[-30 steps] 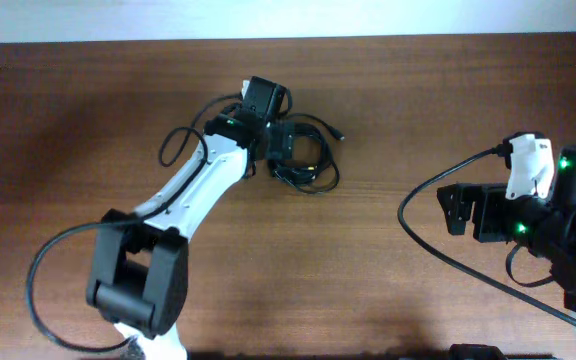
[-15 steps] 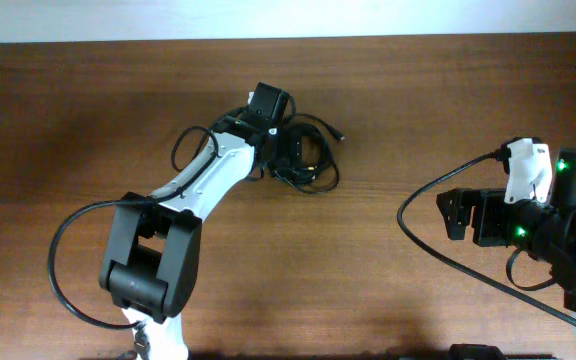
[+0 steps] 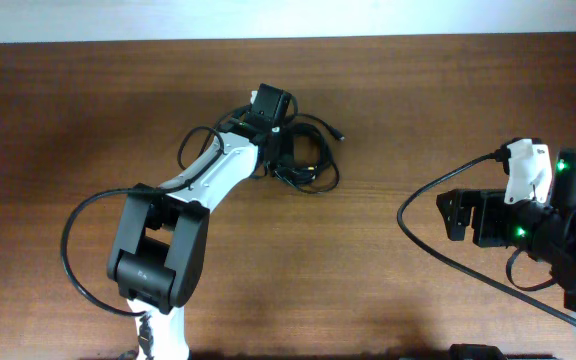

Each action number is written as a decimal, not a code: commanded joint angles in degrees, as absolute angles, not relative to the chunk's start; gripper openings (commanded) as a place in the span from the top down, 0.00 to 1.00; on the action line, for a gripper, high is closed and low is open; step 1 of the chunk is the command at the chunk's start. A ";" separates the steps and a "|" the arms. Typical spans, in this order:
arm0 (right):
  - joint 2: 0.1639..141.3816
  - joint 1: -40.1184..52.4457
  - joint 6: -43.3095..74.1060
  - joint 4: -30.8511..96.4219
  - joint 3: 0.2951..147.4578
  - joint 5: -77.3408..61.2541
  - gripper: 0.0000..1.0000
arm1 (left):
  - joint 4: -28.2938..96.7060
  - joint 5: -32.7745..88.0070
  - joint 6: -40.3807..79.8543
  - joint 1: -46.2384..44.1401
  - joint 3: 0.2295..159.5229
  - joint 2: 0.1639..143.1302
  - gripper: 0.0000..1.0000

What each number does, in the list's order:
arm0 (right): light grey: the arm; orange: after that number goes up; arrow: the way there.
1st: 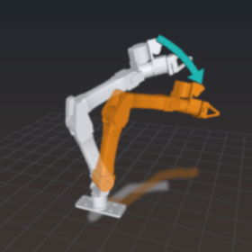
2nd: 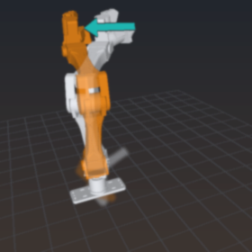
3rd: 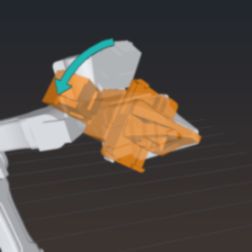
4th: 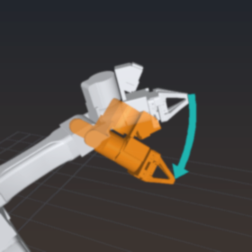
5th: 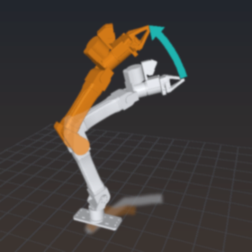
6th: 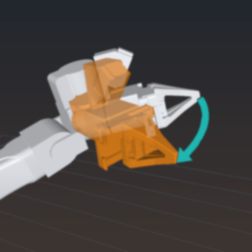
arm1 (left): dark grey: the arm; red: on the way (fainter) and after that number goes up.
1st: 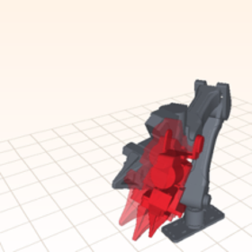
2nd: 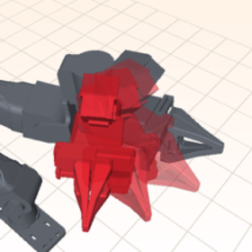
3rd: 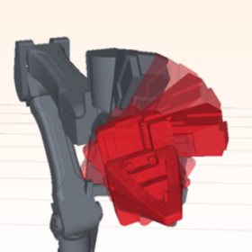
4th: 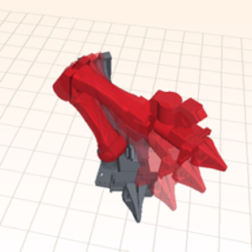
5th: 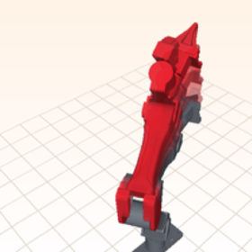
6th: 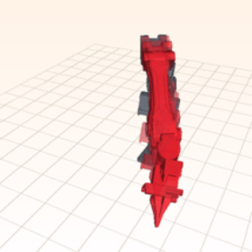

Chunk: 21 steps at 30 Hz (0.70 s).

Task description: Untangle cables

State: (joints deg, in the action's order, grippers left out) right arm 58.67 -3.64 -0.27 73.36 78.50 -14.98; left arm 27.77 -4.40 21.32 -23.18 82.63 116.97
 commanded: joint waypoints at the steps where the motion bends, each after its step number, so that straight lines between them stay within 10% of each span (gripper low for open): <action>1: 58.61 -3.29 -0.67 73.60 78.98 -14.48 0.00 | 27.88 -3.79 21.87 -22.83 83.42 117.71 0.90; 2: 58.61 -3.29 -0.67 73.60 78.98 -14.48 0.00 | 27.99 -3.79 21.85 -22.83 83.42 117.71 0.70; 5: 58.61 -3.29 -0.67 73.58 78.98 -14.46 0.00 | 28.08 -3.79 21.87 -22.83 83.42 117.75 0.55; 14: 58.61 -3.29 -0.67 73.56 78.98 -14.28 0.00 | 26.20 -3.62 22.92 -22.90 83.42 120.49 0.53; 16: 58.61 -3.29 -0.69 73.56 78.98 -14.28 0.00 | 26.15 -3.62 22.94 -22.87 83.42 121.84 0.65; 17: 58.61 -3.29 -0.67 73.54 78.98 -14.28 0.00 | 26.20 -3.57 22.94 -22.87 83.42 122.06 1.00; 21: 58.61 -3.29 -0.69 73.54 78.98 -14.28 0.00 | 28.08 -2.15 22.92 -23.31 84.55 120.62 1.00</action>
State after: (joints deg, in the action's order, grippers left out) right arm 58.70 -3.64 -0.23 73.49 78.50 -14.81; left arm 26.22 -3.66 22.76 -23.07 83.18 121.10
